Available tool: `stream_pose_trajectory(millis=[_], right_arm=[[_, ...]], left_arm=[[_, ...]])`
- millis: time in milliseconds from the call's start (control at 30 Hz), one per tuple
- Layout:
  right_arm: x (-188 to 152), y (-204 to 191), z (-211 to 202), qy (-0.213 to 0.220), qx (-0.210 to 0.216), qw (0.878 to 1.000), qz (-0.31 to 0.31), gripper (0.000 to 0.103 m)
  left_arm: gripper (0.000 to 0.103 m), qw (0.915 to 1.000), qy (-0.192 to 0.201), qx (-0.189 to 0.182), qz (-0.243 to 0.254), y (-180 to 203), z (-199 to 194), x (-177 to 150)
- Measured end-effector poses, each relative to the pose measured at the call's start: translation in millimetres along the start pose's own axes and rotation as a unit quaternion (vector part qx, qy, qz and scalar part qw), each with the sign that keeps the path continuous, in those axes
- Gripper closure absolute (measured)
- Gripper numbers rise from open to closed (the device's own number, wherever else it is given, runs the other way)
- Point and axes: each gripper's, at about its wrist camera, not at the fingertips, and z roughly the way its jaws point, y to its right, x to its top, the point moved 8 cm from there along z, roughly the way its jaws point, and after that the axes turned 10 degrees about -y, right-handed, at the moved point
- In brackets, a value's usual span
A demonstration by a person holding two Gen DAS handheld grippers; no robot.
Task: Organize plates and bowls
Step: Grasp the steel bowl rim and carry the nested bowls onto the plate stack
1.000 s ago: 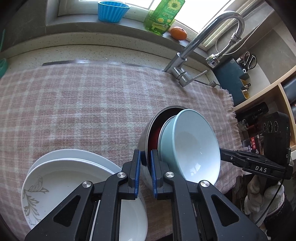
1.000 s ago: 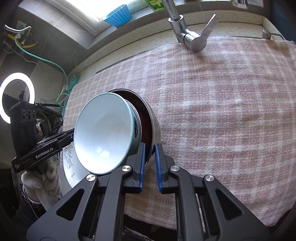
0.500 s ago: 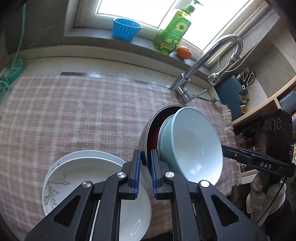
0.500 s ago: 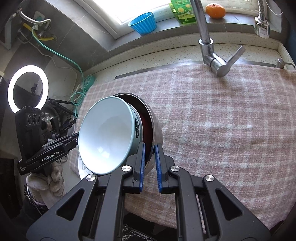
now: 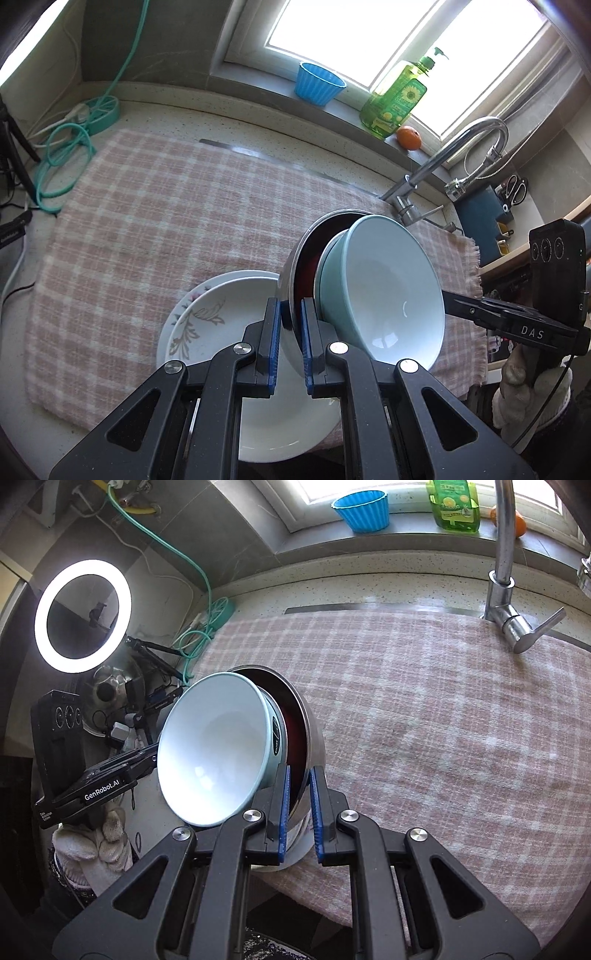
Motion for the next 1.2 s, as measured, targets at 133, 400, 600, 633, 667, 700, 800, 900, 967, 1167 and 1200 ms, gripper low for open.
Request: stream_pose_trajectory(millis=[133, 400, 600, 633, 667, 700, 800, 900, 967, 1167, 1200], right_arm=[[-11, -15, 16, -0.007, 0.005, 1.0, 0.011, 0.092], [-30, -29, 43, -0.015, 0.007, 0.999, 0.034, 0.092], [-34, -31, 50, -0.018, -0.001, 0.999, 0.043, 0.092], [-34, -31, 51, -0.017, -0.002, 0.999, 0.044, 0.092], [-34, -32, 53, -0.017, -0.003, 0.999, 0.045, 0.092], [-34, -32, 54, -0.018, -0.004, 0.999, 0.046, 0.092], [-33, -32, 56, -0.017, -0.004, 0.999, 0.046, 0.092], [-33, -32, 56, -0.018, -0.004, 0.999, 0.046, 0.092], [-33, -32, 56, -0.018, -0.003, 0.999, 0.046, 0.092], [-34, -35, 55, -0.02, -0.001, 0.999, 0.039, 0.09], [-34, -36, 54, -0.019, -0.001, 0.999, 0.037, 0.09]], left_arm=[[0.095, 1.0, -0.004, -0.001, 0.001, -12, -8, -6], [0.095, 0.9996, -0.026, 0.002, 0.011, -34, -6, -21], [0.095, 0.9991, -0.039, 0.002, 0.016, -42, 3, -30], [0.095, 0.999, -0.041, 0.002, 0.016, -43, 5, -30], [0.095, 0.9989, -0.044, 0.001, 0.016, -45, 6, -31], [0.095, 0.9988, -0.046, 0.002, 0.016, -46, 8, -32], [0.095, 0.9989, -0.044, 0.001, 0.018, -47, 8, -32], [0.095, 0.9989, -0.043, 0.0, 0.017, -48, 8, -32], [0.095, 0.9989, -0.043, -0.001, 0.017, -48, 8, -33], [0.095, 0.999, -0.042, -0.001, 0.015, -48, 6, -34], [0.095, 0.999, -0.043, -0.001, 0.014, -48, 6, -34]])
